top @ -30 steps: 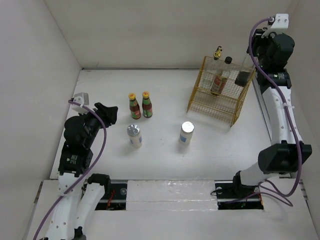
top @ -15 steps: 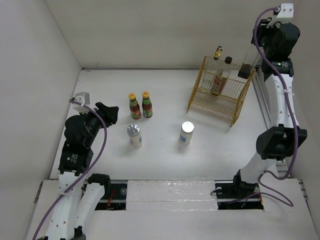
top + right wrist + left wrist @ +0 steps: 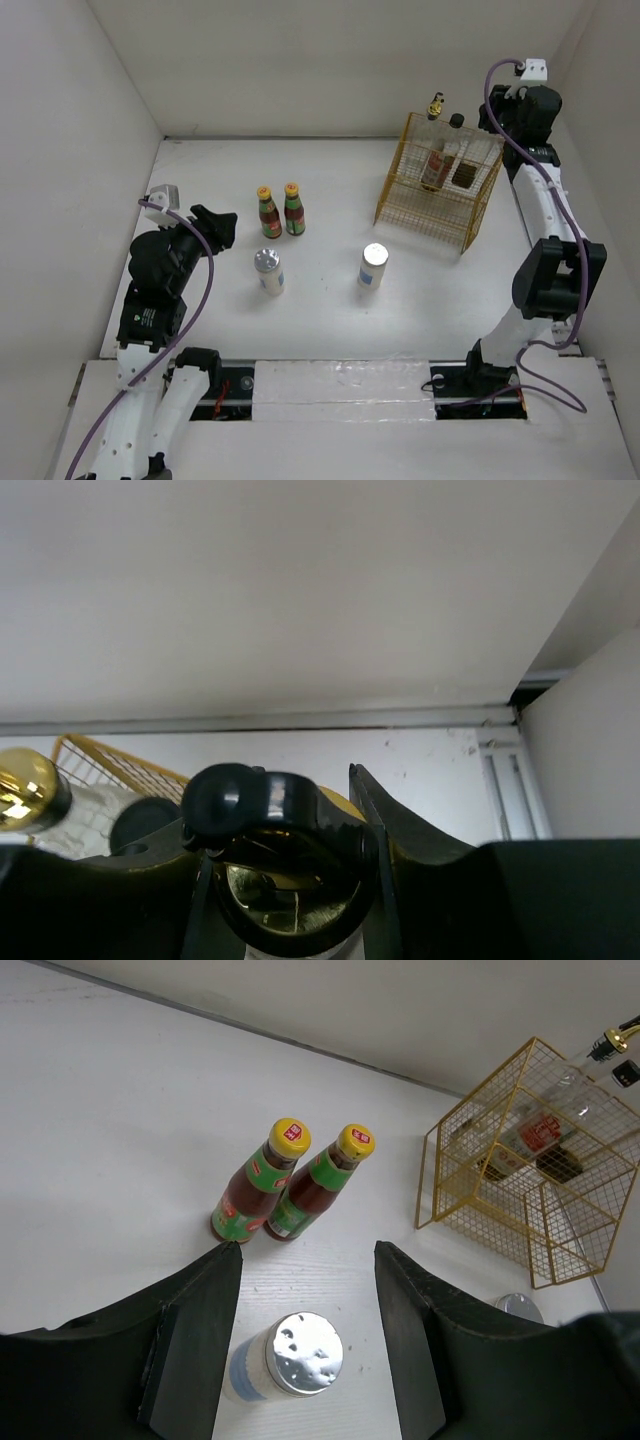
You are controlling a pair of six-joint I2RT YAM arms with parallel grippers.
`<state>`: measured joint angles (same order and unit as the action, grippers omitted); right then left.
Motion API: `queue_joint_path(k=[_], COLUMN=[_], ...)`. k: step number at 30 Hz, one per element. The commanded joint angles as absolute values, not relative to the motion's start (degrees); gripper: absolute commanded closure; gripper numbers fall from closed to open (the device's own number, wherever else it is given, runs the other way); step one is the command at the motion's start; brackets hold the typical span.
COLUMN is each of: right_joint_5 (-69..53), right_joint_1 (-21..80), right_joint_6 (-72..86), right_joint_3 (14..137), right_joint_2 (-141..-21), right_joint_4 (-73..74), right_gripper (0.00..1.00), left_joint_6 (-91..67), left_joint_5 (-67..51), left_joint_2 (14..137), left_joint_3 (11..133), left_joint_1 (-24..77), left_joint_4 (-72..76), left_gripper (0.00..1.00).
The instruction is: Organize the condiment bottles
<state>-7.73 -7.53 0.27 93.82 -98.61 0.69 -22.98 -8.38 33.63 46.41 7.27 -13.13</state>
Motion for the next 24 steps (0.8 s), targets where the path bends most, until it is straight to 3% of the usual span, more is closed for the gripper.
queue_joint_path(k=[1, 8, 11, 12, 15, 19, 24], right_joint_5=[-8.62, -9.23, -9.23, -9.23, -9.23, -8.0, -6.96], right_joint_1=[-8.0, -8.53, -8.53, -8.53, -8.0, -8.0, -7.47], right_joint_6=[2.02, 2.64, 2.64, 2.64, 3.25, 3.77, 4.92], right_joint_3=[91.16, 87.36, 87.36, 87.36, 88.15, 89.2, 89.82], right_joint_2=[-95.8, -97.64, -98.53, -98.53, -99.14, -97.92, -92.74], right_joint_4=[-11.15, -11.16, -9.76, -9.76, -8.62, -7.3, -5.71], right_gripper=[1.0, 0.98, 0.86, 0.74, 0.52, 0.35, 0.22], left_joint_6=[-22.76, -22.76, -22.76, -22.76, -22.76, -22.76, -22.76], left_joint_5=[-8.09, -8.09, -8.61, -8.61, -8.61, -8.09, -8.09], left_joint_2=[33.13, 33.75, 33.23, 33.22, 33.22, 33.22, 32.7], left_joint_3=[46.49, 46.49, 46.49, 46.49, 46.49, 46.49, 46.49], left_joint_1=[6.94, 6.94, 6.94, 6.94, 6.94, 6.94, 6.94], left_joint_4=[-10.99, -10.99, -10.99, -10.99, -10.99, -10.99, -10.99], left_gripper=[0.48, 0.48, 0.48, 0.48, 0.48, 0.48, 0.48])
